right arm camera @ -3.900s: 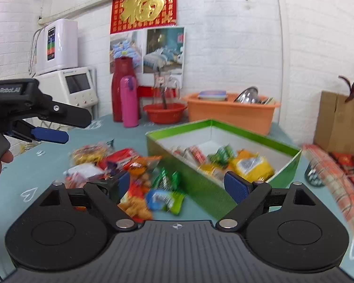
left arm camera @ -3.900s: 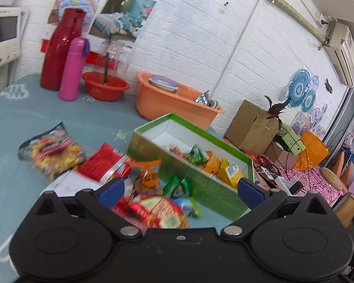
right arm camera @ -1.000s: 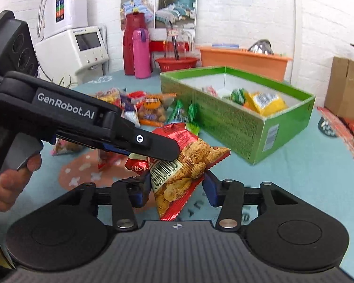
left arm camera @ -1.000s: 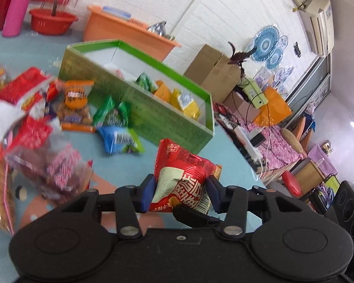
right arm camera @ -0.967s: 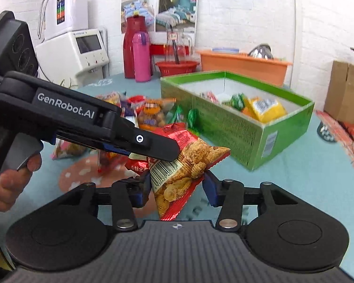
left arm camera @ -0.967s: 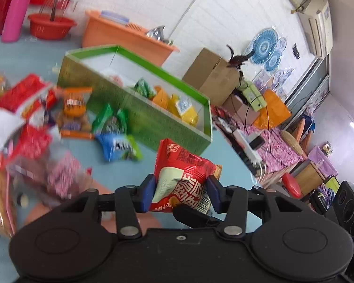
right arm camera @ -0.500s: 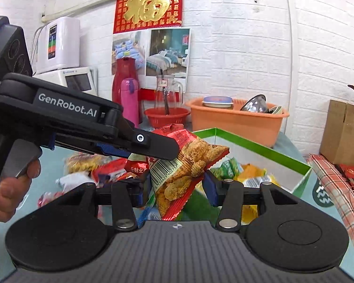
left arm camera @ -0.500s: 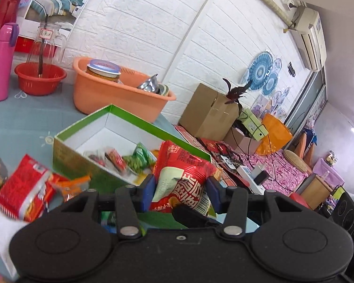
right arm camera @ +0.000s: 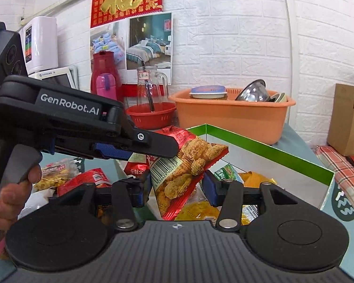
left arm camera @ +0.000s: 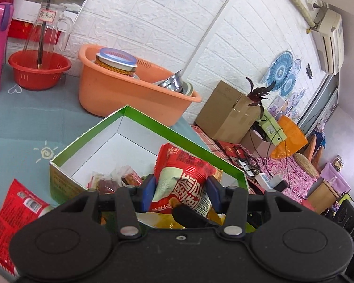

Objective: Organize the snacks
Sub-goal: 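Carry both red bags into the green box and open both tools, then move both tools back toward the snack pile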

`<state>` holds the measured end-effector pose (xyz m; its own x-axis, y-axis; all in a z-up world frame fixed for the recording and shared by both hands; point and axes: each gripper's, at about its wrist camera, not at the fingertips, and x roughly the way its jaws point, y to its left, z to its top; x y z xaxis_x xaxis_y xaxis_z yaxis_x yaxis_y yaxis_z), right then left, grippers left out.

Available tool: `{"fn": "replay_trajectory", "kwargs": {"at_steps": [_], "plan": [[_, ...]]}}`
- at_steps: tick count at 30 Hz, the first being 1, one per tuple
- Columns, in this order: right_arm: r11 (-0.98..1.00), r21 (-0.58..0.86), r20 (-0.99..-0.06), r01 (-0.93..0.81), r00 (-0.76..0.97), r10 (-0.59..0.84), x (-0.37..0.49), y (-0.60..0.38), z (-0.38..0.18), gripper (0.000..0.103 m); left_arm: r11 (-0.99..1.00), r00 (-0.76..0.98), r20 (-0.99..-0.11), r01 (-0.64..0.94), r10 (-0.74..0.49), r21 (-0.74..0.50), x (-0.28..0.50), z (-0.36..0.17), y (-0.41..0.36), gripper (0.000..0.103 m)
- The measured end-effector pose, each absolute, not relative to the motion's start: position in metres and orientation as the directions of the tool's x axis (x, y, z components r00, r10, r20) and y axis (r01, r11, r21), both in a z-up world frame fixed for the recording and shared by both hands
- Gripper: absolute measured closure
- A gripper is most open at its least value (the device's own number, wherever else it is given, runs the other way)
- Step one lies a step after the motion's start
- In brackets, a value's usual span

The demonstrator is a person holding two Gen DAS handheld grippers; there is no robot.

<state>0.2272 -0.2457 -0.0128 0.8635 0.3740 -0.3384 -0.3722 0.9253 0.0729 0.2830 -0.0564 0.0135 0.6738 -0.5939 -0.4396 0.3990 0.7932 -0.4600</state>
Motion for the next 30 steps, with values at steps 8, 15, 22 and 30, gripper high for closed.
{"fn": "replay_trajectory", "kwargs": {"at_steps": [8,15,22,30], "plan": [[0.947,0.054,-0.371,-0.317,0.874,0.313,0.233,-0.247,-0.029,0.0,0.856,0.718,-0.479,0.344,-0.505,-0.387,0.284,0.006,-0.055,0.0],[0.946,0.074,-0.351,-0.317,0.879,0.322,0.206,-0.246,-0.011,0.0,0.85,0.716,-0.473,0.348,-0.514,-0.396,0.249,0.029,-0.045,0.0],[0.936,0.074,-0.307,-0.344,0.885,0.35,0.154,-0.248,0.013,0.0,0.862,0.755,-0.447,0.311,-0.48,-0.4,0.185,0.059,-0.024,0.0],[0.898,0.064,-0.329,-0.436,0.84,0.432,0.105,-0.239,0.009,0.0,0.851,0.772,-0.419,0.29,-0.479,-0.438,0.114,0.047,0.007,0.0]]}}
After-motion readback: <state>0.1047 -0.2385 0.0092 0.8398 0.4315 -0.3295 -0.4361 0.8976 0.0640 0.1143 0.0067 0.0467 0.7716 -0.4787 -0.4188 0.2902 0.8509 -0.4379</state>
